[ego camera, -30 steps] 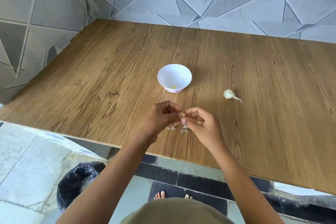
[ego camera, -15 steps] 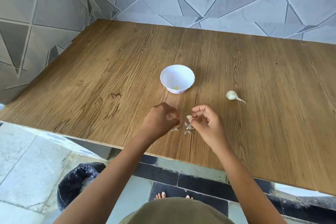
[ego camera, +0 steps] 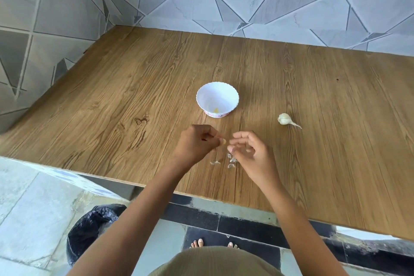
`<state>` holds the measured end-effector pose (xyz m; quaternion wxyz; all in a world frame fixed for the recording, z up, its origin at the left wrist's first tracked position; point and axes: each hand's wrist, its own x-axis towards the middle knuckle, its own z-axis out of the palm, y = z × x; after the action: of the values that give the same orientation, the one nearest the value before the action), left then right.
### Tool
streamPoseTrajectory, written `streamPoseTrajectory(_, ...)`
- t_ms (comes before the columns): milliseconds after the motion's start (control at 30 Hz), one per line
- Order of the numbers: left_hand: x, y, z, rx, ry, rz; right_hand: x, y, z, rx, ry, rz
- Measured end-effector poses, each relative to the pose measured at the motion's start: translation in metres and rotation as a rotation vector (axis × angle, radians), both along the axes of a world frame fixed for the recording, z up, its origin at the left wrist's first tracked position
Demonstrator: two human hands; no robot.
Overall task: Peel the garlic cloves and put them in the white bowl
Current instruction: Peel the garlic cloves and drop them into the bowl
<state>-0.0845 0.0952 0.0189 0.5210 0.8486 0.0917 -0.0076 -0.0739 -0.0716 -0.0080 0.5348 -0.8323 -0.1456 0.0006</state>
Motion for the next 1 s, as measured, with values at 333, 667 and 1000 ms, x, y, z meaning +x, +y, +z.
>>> streamPoseTrajectory(333,0.009,0.035,-0.032,0.472,-0.109,0.178,-0.017,-0.002,-0.035,-0.665,-0.267,-0.01)
streamPoseTrajectory(667,-0.002,0.034,-0.026,0.359,-0.322,0.026,-0.035,-0.002,-0.029,-0.568,-0.084,-0.135)
streamPoseTrajectory(1000,-0.008,0.029,-0.026,0.256,-0.29,-0.083,-0.043,0.015,-0.034,-0.779,-0.031,-0.1)
